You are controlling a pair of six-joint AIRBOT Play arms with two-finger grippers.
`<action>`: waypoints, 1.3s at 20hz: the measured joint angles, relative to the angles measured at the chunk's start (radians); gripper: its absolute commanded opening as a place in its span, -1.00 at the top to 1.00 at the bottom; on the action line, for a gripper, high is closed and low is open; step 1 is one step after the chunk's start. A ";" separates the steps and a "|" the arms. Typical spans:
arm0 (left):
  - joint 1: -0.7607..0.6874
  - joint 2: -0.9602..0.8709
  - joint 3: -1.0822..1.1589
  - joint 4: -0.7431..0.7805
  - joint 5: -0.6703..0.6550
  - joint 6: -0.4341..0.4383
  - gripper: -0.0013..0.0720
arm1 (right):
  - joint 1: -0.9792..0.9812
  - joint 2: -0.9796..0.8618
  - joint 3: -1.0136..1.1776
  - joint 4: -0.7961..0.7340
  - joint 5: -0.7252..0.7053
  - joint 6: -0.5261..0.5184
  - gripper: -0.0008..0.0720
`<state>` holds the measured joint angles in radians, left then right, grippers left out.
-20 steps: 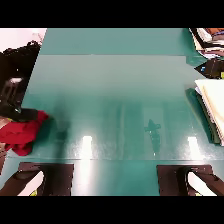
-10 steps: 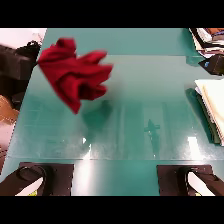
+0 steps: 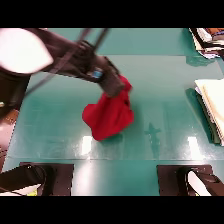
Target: Fold the shirts.
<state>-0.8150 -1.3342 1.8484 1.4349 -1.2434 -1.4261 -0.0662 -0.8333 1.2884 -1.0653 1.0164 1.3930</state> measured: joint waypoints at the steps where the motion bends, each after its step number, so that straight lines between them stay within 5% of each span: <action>1: -0.005 -0.017 0.001 0.000 0.022 0.007 -0.42 | -0.006 0.002 0.000 0.000 0.007 0.000 0.93; 7: 0.201 -0.055 -0.035 0.041 -0.047 -0.015 -0.42 | -0.019 0.007 0.000 0.000 0.027 0.000 0.93; 12: 0.507 -0.060 -0.306 -0.140 -0.101 -0.040 -0.42 | -0.019 -0.021 0.000 0.000 0.063 0.000 0.93; 18: 0.631 -0.068 -0.703 -0.346 0.067 -0.035 -0.42 | 0.050 -0.086 0.000 0.000 0.096 0.001 0.93; 23: 0.624 -0.097 -0.814 -0.461 0.169 -0.016 -0.41 | 0.109 -0.138 0.000 -0.003 0.102 0.001 0.93; 24: 0.610 -0.101 -0.822 -0.475 0.184 -0.012 -0.04 | 0.116 -0.146 0.000 -0.004 0.106 0.001 0.93; 25: 0.598 -0.105 -0.827 -0.482 0.200 -0.011 0.77 | 0.119 -0.150 0.000 -0.006 0.112 0.001 0.93; 26: 0.589 -0.108 -0.828 -0.489 0.212 -0.010 0.86 | 0.123 -0.154 0.000 -0.014 0.122 0.001 0.93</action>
<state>-0.2264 -1.4418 1.0203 0.9459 -1.0309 -1.4361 0.0566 -0.9878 1.2884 -1.0798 1.1385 1.3937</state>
